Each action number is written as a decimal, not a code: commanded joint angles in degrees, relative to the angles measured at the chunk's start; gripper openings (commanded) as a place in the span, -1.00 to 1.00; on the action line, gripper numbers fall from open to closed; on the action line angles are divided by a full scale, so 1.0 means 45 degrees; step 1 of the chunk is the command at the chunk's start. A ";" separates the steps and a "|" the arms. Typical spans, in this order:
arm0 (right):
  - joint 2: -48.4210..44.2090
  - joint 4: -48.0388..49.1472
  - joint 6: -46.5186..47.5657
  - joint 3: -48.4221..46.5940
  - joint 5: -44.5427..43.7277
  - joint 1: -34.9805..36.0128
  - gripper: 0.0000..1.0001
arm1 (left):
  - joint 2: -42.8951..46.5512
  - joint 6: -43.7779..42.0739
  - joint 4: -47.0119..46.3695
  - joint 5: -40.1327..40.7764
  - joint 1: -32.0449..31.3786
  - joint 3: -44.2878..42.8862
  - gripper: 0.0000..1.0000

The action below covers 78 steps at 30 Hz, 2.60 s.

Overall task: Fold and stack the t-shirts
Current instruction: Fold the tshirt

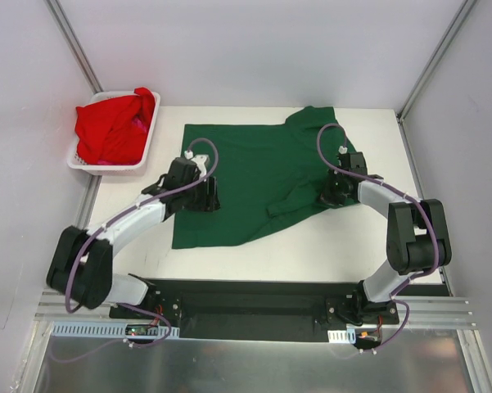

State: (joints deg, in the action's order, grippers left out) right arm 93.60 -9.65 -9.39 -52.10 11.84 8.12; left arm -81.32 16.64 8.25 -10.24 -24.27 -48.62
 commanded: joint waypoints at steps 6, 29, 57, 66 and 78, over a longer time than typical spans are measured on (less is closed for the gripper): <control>-0.0078 0.0230 0.0153 -0.0474 -0.0091 -0.0047 -0.79 | 0.3558 0.1165 0.0334 0.1279 0.0120 0.2718 0.23; 0.0351 0.0152 0.0230 -0.1118 -0.0560 -0.0261 -0.23 | 0.3383 0.0989 0.0471 0.1143 0.0120 0.2113 0.21; 0.0528 0.0582 0.0094 -0.0904 0.0279 -0.0261 -0.27 | 0.3383 0.0950 0.0471 0.1221 0.0140 0.2152 0.20; 0.0606 0.0621 0.0055 -0.0865 0.0592 -0.0281 -0.34 | 0.3462 0.0969 0.0471 0.1260 0.0120 0.2191 0.19; 0.0703 0.0094 0.0172 -0.0962 0.0183 -0.0281 -0.31 | 0.3579 0.0930 0.0471 0.1299 0.0120 0.2191 0.19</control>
State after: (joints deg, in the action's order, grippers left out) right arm 96.29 -8.40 -8.95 -55.09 13.19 7.14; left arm -66.41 20.47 10.17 -5.45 -24.27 -37.47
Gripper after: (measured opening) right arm 0.345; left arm 0.597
